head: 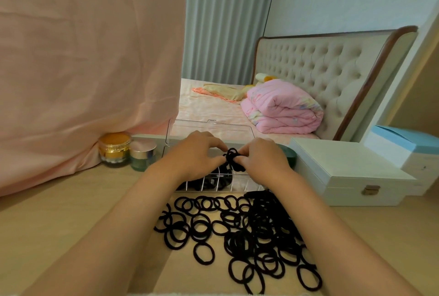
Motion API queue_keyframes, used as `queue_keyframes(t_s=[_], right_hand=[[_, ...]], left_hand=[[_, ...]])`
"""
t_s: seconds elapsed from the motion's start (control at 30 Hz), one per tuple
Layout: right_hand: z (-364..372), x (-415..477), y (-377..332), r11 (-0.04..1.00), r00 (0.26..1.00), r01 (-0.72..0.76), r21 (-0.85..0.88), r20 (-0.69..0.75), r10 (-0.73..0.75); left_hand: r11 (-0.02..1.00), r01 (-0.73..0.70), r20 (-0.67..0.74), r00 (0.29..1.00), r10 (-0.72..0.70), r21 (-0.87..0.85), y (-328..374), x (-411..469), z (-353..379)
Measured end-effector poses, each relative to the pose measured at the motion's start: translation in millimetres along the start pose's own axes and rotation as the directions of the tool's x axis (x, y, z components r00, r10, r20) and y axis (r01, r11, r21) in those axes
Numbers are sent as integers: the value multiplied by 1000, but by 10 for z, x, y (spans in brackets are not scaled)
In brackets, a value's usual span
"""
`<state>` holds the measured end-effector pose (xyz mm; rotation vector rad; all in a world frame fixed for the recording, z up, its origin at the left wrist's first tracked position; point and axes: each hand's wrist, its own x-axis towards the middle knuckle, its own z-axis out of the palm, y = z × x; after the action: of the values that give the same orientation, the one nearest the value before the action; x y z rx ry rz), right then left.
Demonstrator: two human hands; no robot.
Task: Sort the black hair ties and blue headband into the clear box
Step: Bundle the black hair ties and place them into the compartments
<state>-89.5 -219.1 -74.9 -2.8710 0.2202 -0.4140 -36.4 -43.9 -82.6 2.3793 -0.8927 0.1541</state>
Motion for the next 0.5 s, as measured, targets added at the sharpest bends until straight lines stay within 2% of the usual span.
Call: queue_keyframes(t_s=[0.1, 0.13, 0.2, 0.27, 0.33, 0.4, 0.5], right_hand=[[-1, -10, -31, 960, 988, 88, -267, 143, -51], [-5, -10, -37, 950, 979, 104, -296, 199, -45], [-50, -23, -21, 976, 956, 90, -199, 291, -29], [-136, -38, 34, 997, 946, 29, 68, 320, -49], [-241, -45, 99, 960, 953, -39, 277, 299, -47], [-306, -23, 171, 951, 968, -46, 306, 250, -33], [-297, -34, 208, 982, 981, 15, 186, 188, -51]], left_hand=[[1000, -15, 11, 1000, 15, -12, 28, -2, 26], [1000, -19, 17, 1000, 20, -15, 31, -2, 39], [999, -31, 31, 999, 31, -10, 22, -1, 69], [999, -53, 42, 998, 52, 7, 14, 7, 106], [996, -77, 55, 996, 75, 41, 26, 6, 139], [988, -109, 80, 992, 101, 105, 50, -3, 168], [977, -132, 122, 986, 113, 165, 89, -11, 186]])
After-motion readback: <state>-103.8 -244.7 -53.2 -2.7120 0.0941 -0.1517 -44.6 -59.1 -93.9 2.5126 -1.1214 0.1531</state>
